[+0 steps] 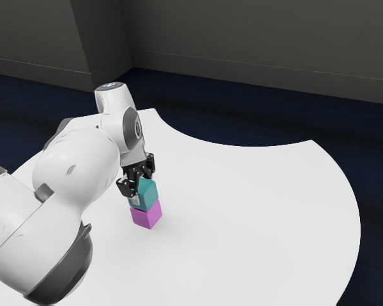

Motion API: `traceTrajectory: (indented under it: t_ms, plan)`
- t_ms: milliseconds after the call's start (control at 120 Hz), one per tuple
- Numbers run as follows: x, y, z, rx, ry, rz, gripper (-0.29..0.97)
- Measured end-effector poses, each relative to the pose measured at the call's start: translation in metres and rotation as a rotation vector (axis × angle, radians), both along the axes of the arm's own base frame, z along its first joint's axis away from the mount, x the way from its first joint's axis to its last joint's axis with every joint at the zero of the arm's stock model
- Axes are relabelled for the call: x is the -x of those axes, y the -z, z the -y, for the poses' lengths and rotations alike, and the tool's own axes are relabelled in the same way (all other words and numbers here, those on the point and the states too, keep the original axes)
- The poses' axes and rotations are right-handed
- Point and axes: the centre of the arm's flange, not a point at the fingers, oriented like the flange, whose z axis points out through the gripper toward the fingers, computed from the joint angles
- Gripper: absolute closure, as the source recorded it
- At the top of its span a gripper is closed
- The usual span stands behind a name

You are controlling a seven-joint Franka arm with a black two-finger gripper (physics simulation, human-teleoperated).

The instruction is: Pick up the blue block with one arm, and put the blue block on the pink block with one arm

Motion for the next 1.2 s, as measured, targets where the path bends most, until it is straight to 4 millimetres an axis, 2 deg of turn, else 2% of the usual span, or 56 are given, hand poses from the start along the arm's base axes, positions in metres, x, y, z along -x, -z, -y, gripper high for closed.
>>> traceTrajectory:
  t_ms: [367, 642, 717, 767, 833, 883, 917, 958, 992, 1042, 1067, 1125, 1167, 1200]
  plan:
    - [0.000, 0.000, -0.003, 0.002, 0.022, 0.002, 0.31]
    - [0.001, 0.000, -0.003, -0.003, 0.057, -0.003, 0.09]
    - [0.001, -0.006, -0.005, -0.002, 0.061, 0.002, 0.07]
    - [0.002, -0.016, -0.010, -0.002, 0.055, 0.013, 0.05]
    - [0.003, -0.044, -0.020, -0.003, 0.044, 0.046, 0.04]
    - [0.001, -0.084, -0.024, -0.004, 0.047, 0.097, 0.03]
    - [-0.001, -0.118, -0.026, -0.008, 0.053, 0.142, 0.03]
    - [0.003, -0.183, -0.032, -0.019, 0.058, 0.216, 0.02]
    - [0.009, -0.222, -0.032, -0.009, 0.078, 0.245, 0.02]
    - [0.025, -0.261, -0.028, 0.024, 0.122, 0.244, 0.01]
    - [0.040, -0.282, -0.017, 0.092, 0.177, 0.231, 0.01]
    - [0.066, -0.302, 0.021, 0.187, 0.325, 0.148, 0.01]
    - [0.075, -0.303, 0.049, 0.193, 0.397, 0.084, 0.01]
    - [0.075, -0.302, 0.068, 0.192, 0.443, 0.040, 0.01]
